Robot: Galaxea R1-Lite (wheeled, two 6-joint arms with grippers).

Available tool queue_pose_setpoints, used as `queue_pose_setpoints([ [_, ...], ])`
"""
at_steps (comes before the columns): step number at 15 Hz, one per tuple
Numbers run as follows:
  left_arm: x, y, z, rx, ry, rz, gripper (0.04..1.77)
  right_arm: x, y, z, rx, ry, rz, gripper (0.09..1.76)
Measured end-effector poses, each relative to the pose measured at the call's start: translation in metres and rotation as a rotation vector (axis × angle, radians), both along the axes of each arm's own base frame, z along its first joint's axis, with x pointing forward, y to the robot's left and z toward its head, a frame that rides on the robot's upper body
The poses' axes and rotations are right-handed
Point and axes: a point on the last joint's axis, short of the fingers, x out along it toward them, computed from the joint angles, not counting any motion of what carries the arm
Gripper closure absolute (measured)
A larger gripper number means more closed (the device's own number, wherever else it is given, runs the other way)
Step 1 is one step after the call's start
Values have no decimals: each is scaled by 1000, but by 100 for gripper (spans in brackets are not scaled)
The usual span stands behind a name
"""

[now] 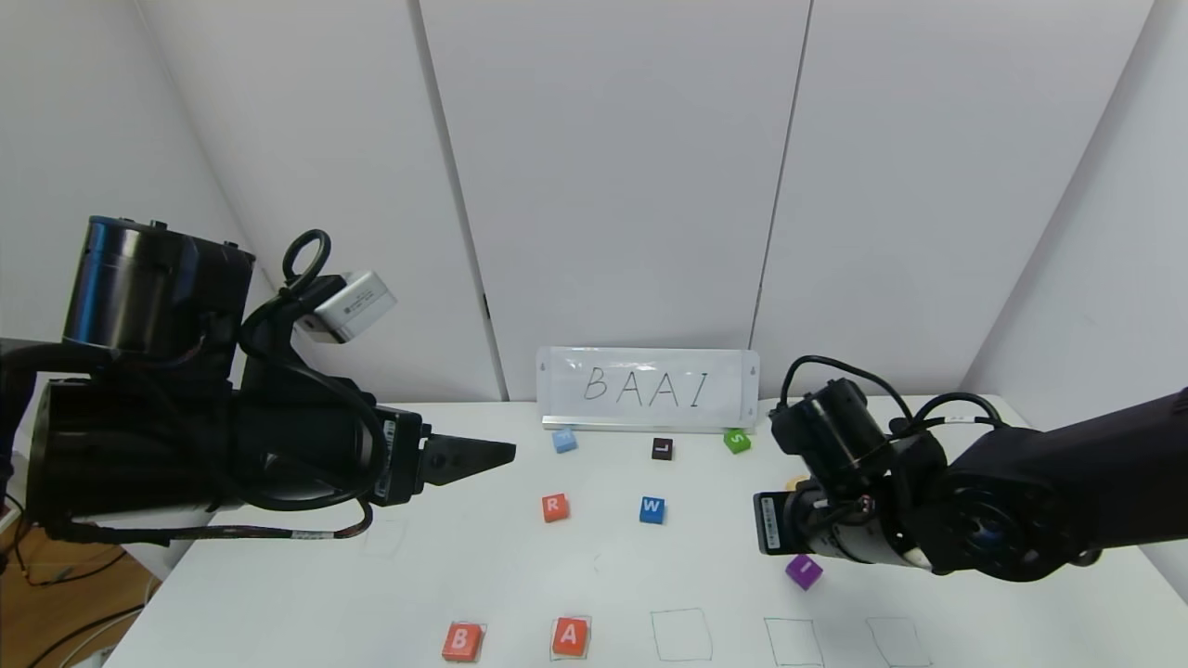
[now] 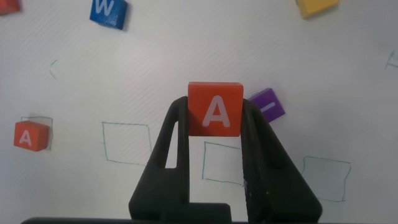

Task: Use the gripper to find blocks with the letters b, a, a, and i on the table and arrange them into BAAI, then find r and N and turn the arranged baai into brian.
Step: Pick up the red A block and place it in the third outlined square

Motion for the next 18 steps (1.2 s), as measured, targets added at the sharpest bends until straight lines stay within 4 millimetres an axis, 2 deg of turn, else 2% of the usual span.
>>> queue_pose_setpoints([
  [6,2,-1,-2,2,5,2,9,-16,52,-13,16,90,52,131],
  [11,8,-2,-8,11,25,3,9,-18,69,-38,1,144,67,131],
  [18,18,-2,-16,26,51,16,9,-25,90,-61,-2,192,67,131],
])
